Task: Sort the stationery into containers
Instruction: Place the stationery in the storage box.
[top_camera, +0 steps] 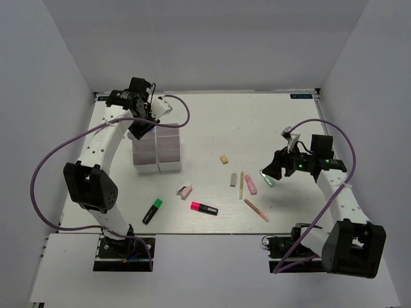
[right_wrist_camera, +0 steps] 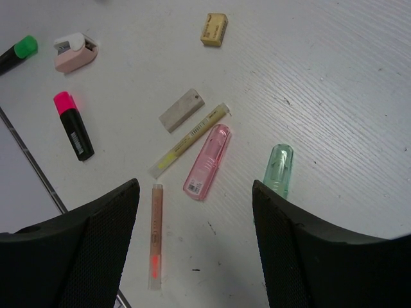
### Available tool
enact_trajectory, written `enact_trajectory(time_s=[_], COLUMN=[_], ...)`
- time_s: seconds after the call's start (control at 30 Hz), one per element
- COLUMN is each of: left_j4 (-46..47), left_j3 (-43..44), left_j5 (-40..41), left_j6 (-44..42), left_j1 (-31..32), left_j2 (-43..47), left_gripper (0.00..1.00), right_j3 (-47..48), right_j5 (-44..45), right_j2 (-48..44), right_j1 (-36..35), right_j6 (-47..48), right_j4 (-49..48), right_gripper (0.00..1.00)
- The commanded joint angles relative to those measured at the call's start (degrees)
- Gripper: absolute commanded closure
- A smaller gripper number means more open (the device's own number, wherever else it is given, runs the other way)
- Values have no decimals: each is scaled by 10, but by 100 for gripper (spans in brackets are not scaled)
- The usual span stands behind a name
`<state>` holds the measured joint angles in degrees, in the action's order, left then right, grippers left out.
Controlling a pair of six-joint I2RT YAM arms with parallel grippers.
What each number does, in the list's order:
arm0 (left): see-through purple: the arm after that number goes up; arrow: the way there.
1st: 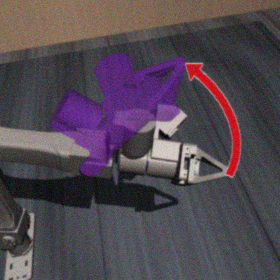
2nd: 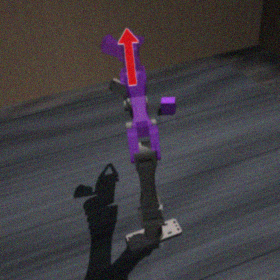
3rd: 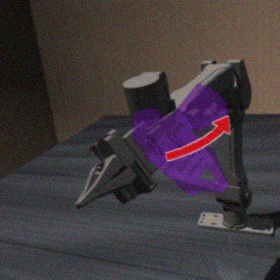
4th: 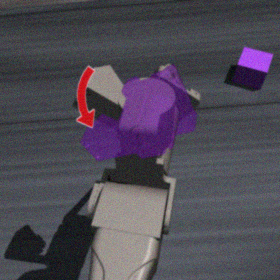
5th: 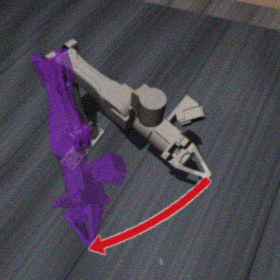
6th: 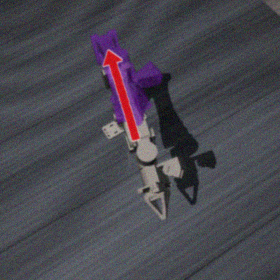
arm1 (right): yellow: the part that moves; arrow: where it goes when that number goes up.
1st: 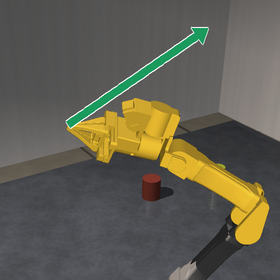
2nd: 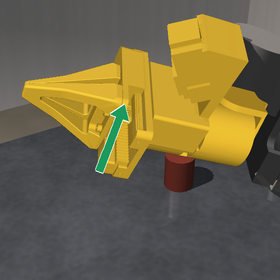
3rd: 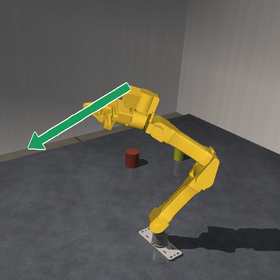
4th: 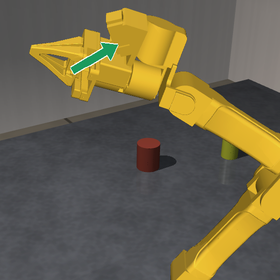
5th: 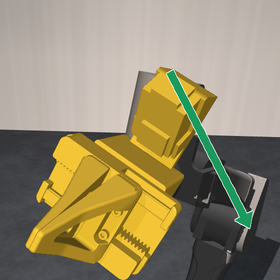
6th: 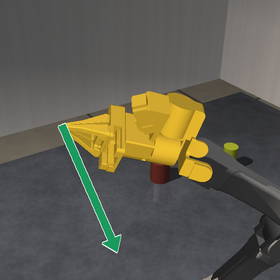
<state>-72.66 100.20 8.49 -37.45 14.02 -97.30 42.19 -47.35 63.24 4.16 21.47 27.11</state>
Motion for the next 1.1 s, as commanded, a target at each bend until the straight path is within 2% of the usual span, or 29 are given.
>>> enact_trajectory(time_s=[0.0, 0.53, 1.07], left_j4=[2, 52, 56], left_j3=[23, 0, -17], left_j5=[21, 74, 63], left_j6=[-27, -96, -129], left_j1=[3, 5, 7], left_j2=[4, -32, -44], left_gripper=[100, 100, 100], right_j3=[1, 4, 8], right_j5=[-22, -71, -115], right_j2=[7, 14, 22], right_j1=[6, 40, 71], right_j6=[10, 15, 19], right_j4=[7, 26, 37], right_gripper=[27, 27, 27])
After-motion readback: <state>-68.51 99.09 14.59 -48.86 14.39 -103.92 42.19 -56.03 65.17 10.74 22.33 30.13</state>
